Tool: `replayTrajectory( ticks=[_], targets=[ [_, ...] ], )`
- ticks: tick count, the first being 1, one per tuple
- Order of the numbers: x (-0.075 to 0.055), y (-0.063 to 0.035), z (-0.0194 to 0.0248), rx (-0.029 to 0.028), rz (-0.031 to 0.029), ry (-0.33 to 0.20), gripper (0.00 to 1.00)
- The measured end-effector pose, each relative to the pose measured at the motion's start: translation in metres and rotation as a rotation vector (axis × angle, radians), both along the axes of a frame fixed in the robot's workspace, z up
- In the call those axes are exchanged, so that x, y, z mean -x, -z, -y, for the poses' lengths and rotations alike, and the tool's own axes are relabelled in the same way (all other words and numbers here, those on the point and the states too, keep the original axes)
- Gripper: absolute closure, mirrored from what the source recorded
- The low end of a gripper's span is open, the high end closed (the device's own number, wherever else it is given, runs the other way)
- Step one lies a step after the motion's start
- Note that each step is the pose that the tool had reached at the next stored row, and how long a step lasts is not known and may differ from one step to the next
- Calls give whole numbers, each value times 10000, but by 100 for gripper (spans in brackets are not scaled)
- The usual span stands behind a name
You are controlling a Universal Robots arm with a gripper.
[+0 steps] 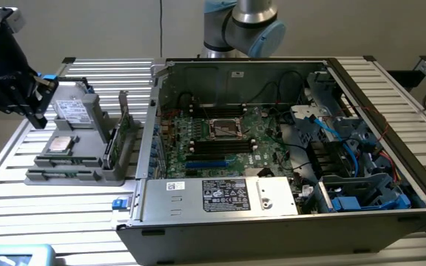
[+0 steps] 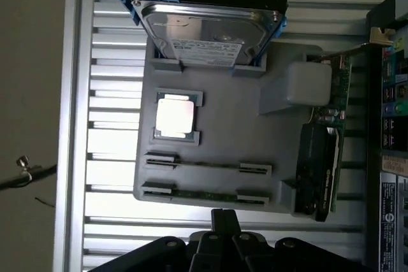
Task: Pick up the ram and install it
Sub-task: 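Pick up the ram and move it above insertion slot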
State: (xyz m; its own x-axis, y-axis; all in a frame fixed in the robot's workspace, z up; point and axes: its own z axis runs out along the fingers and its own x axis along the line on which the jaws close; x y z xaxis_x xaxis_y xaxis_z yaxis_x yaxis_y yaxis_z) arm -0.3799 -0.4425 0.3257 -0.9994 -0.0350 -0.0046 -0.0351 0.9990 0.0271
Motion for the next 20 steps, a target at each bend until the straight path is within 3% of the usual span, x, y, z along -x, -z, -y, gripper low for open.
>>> replayTrajectory(
  ticks=[20],
  targets=[
    [0, 26, 0, -1, 1, -3633, 89]
  ],
)
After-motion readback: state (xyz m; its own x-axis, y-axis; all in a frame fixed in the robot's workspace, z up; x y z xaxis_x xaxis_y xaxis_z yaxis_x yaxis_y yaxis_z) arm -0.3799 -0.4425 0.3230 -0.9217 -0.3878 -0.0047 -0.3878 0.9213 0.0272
